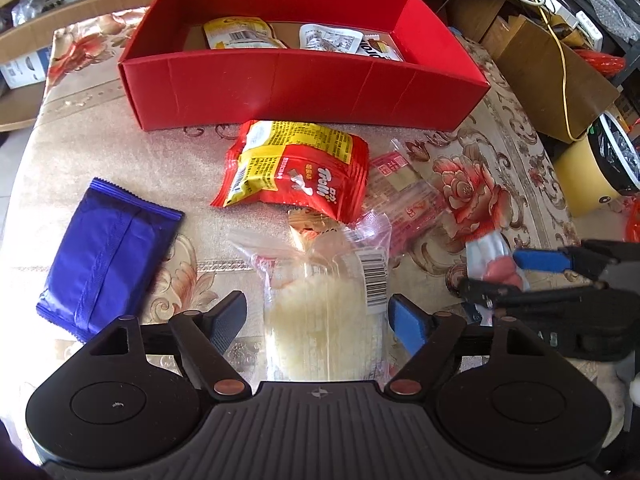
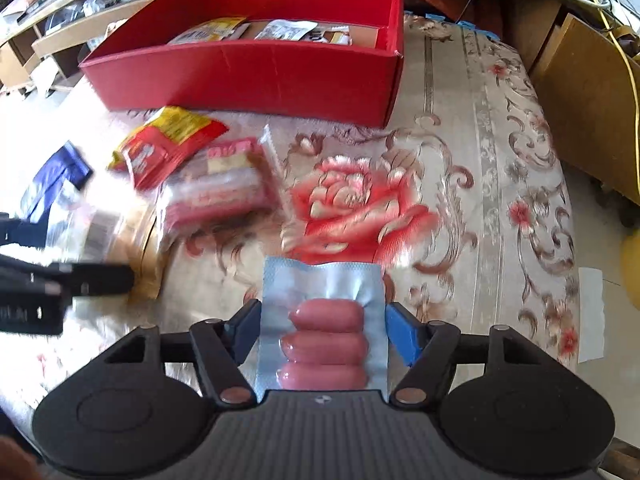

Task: Organize snacks
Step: 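Carry the cream bun and sausage pack over the red box with both tools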

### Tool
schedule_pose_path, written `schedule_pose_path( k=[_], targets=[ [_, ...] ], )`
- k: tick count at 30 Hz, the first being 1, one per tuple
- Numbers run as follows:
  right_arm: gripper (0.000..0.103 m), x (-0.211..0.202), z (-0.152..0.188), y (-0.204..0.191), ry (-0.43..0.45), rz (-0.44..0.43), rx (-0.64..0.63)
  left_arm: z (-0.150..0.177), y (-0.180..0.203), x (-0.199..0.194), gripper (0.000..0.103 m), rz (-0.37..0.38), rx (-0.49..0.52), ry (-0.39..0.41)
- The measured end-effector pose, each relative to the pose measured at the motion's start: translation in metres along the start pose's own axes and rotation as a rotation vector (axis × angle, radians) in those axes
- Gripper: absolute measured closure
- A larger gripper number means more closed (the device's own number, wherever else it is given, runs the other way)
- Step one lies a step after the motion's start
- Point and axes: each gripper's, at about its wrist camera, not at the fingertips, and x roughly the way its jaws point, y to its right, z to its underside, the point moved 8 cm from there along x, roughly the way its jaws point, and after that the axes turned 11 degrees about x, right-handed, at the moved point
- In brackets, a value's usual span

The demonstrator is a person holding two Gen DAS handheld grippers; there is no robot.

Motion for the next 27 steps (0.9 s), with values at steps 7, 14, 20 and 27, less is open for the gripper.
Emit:
schedule_pose_path(
  k=[7,14,20,27],
  targets=[
    [0.04,-0.023,-0.004,-0.005,0.056,-0.052,0.019,0.002,-0.004,0.007,0.02,-0.004,-0.03,-0.017],
    [0.04,-0.025,-0.009,-0.004,0.059,-0.076,0.037,0.003,0.008,0.003,0.037,-0.013,0.013,-0.014],
    [0.04,-0.033,-0.02,-0.002,0.085,-0.096,0.061,-0.009,0.016,-0.012,0.037,0.016,0.019,0.037],
    [0.04,-0.042,-0.046,-0.008,0.124,-0.115,0.065,-0.037,0.008,-0.026,0.037,0.02,-0.01,0.097]
  ],
)
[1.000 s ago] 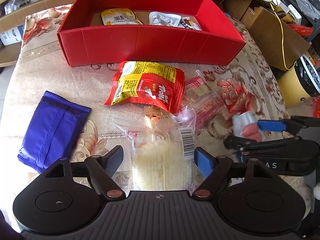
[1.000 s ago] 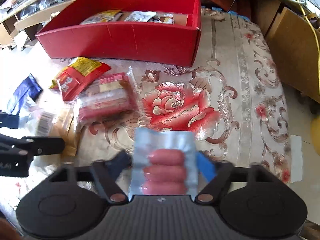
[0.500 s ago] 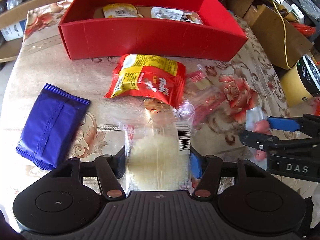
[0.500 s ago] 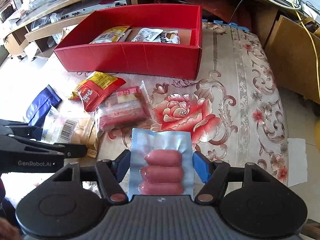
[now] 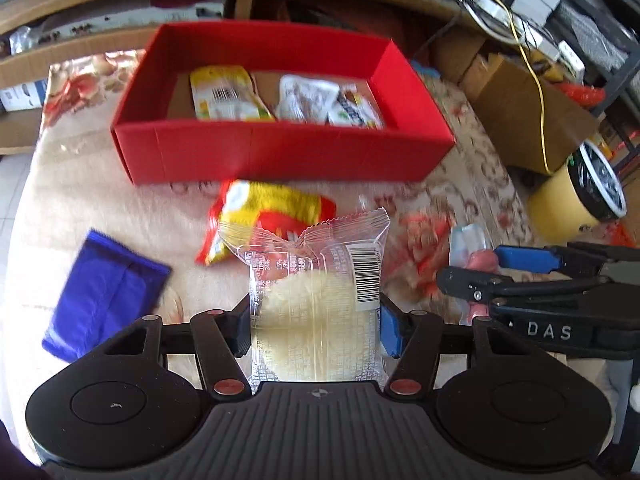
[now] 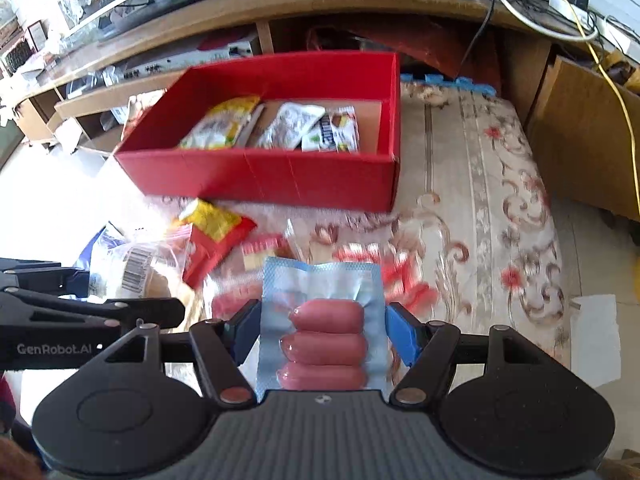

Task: Organize snacks
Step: 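Carry the cream bun and sausage pack over the red box with both tools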

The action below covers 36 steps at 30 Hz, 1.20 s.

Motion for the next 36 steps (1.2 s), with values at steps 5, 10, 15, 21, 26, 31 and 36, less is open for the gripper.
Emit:
schedule_pose_path(
  k=[5,10,15,21,26,31,36],
  targets=[
    [0.04,0.001,-0.028,-0.009,0.028,-0.017,0.003,-0.027,-0.011,0.0,0.037,-0.003,-0.033,0.03],
    [0.04,0.006,-0.061,-0.015,0.056,-0.029,0.016,-0.057,-0.021,-0.001,0.037,-0.021,-0.046,0.071],
    [0.04,0.017,-0.092,-0.018,0.075,-0.029,0.032,-0.083,-0.032,0.004,0.038,-0.037,-0.064,0.096],
    [0.04,0.032,-0.126,-0.021,0.096,-0.028,0.049,-0.113,-0.046,0.013,0.038,-0.056,-0.082,0.127],
    [0.04,0.046,-0.145,-0.023,0.1,-0.022,0.05,-0.129,-0.055,0.021,0.038,-0.08,-0.076,0.139],
    [0.04,0.062,-0.153,-0.021,0.089,-0.016,0.053,-0.135,-0.063,0.033,0.039,-0.089,-0.086,0.132],
    [0.04,0.072,-0.156,-0.023,0.078,-0.01,0.049,-0.138,-0.067,0.04,0.039,-0.113,-0.08,0.126]
  ],
)
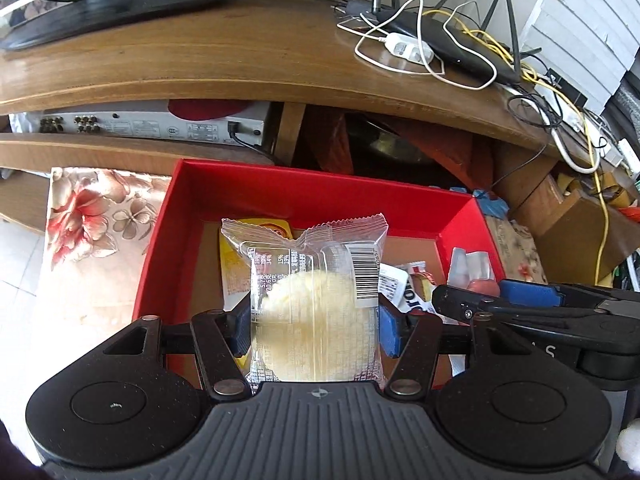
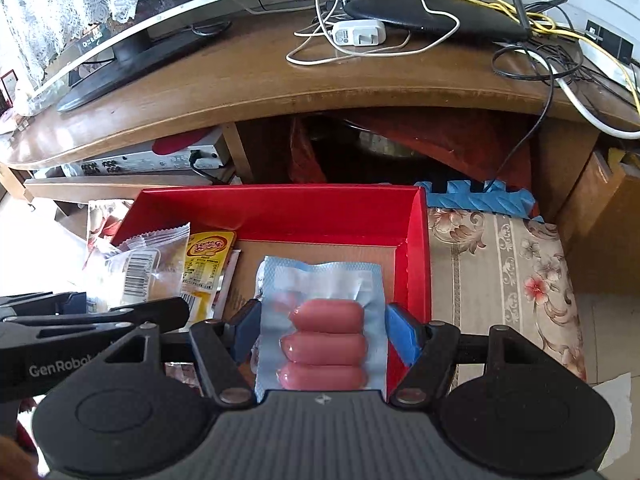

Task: Organize snacks
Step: 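Carry the cream bun and sausage pack over the red box with both tools, then open both tools to drop the bun and sausage pack into the box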

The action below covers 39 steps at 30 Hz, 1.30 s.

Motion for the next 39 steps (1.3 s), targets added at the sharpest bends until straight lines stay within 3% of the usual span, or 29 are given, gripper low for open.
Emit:
schedule_pose_path(
  k=[39],
  targets=[
    [0.04,0.029,0.008,0.001,-0.047,0.017,-0.004,0.011,-0.01,0.02,0.039,-0.039,-0.004,-0.04]
  ],
)
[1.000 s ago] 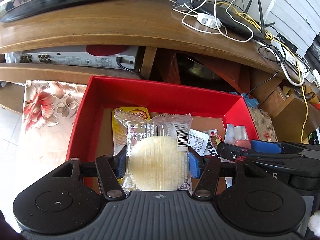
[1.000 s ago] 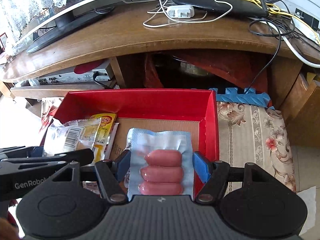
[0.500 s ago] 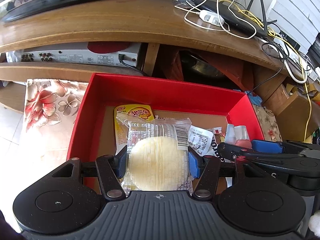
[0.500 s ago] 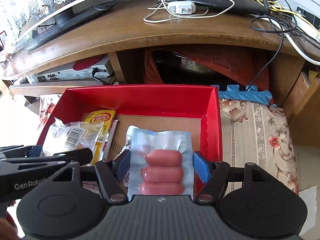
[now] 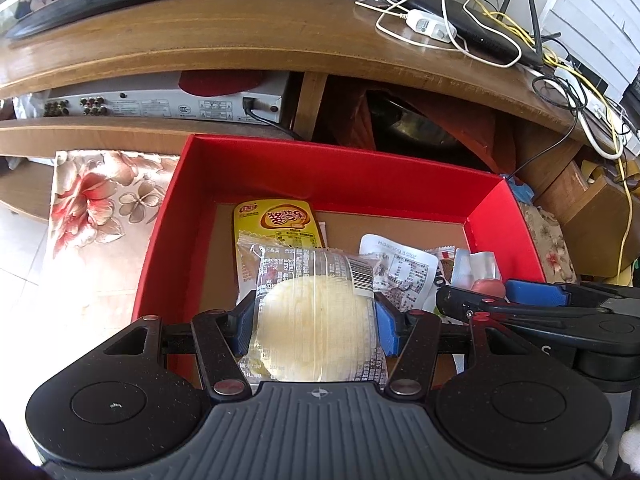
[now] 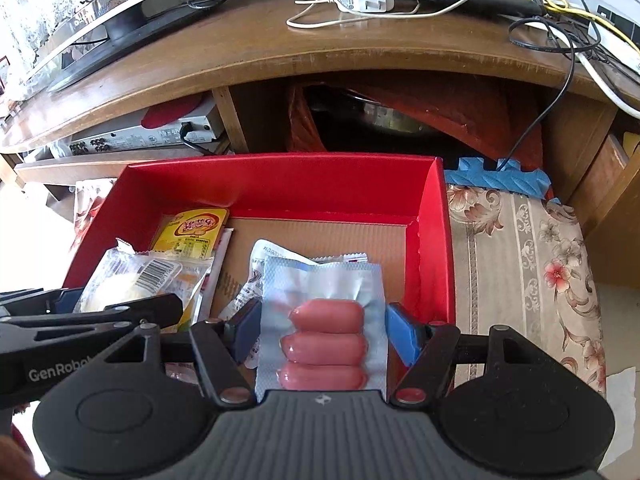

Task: Organize snacks
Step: 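Open both tools to drop the bun and sausage pack into the box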

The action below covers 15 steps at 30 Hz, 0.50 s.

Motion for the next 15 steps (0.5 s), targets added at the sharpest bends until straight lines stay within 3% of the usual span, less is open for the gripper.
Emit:
schedule_pose_path(
  k=[15],
  targets=[
    [0.039,0.012,0.004,0.003,-0.026,0.024,-0.004,0.002,0.0,0.004,0.037,-0.011,0.008,-0.008]
  ],
)
